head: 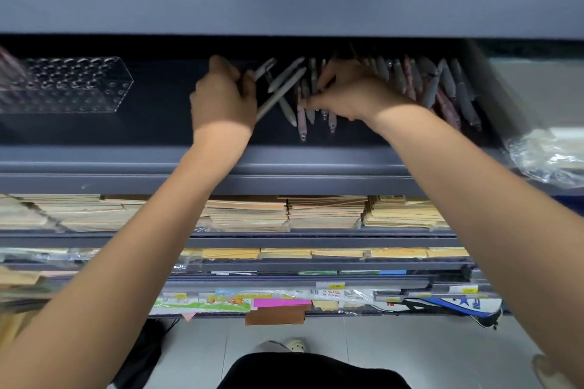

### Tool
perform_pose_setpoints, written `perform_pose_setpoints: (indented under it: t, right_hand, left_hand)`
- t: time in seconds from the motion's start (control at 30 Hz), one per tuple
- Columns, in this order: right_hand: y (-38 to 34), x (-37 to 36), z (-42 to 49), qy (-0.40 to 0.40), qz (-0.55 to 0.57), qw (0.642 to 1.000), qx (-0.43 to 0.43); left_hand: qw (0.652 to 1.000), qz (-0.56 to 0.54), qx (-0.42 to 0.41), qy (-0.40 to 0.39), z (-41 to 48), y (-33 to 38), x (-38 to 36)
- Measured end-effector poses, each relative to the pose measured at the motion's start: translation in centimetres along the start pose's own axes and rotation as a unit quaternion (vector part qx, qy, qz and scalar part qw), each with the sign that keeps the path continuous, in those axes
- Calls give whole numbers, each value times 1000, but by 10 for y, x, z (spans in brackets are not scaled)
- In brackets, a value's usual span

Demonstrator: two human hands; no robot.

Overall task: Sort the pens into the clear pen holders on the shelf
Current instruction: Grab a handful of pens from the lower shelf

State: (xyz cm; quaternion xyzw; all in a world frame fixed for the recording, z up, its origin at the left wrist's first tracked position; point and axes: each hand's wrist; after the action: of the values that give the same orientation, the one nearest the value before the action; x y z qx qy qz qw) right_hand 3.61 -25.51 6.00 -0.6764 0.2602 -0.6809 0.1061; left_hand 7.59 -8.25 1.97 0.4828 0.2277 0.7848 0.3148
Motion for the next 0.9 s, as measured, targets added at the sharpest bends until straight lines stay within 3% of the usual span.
perform_pose_setpoints:
  t: [0.13,0.3,0.57,0.67,0.8,0.9]
  right_hand:
    - [-1,3,-5,-17,22,1000,0]
    - [3,3,-8,-5,56,998,3]
    - [17,-7,-4,22,72,997,5]
    - [21,-9,-1,37,77,996,6]
    - [25,-12,0,52,93,994,10]
    - [26,-13,-1,75,101,992,10]
  left_hand:
    - [995,76,-1,-69,-6,-8,6]
    - [995,9,-6,-98,16,3,4]
    - [958,112,1,-265,45,31,-4]
    - [963,63,27,-262,48,31,0]
    - [970,105,14,-217,39,19,12]
    - [964,133,31,-230,25,11,19]
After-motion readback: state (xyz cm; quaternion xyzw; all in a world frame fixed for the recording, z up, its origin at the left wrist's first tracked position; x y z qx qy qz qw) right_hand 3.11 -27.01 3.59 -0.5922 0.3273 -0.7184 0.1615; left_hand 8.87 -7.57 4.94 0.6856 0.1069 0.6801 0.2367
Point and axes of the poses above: each hand's wrist, its own z-axis towards the middle knuckle, its own x-axis out of the back of the hand, y = z × x, and after that the axes turned 2 degrees about -z, right-handed
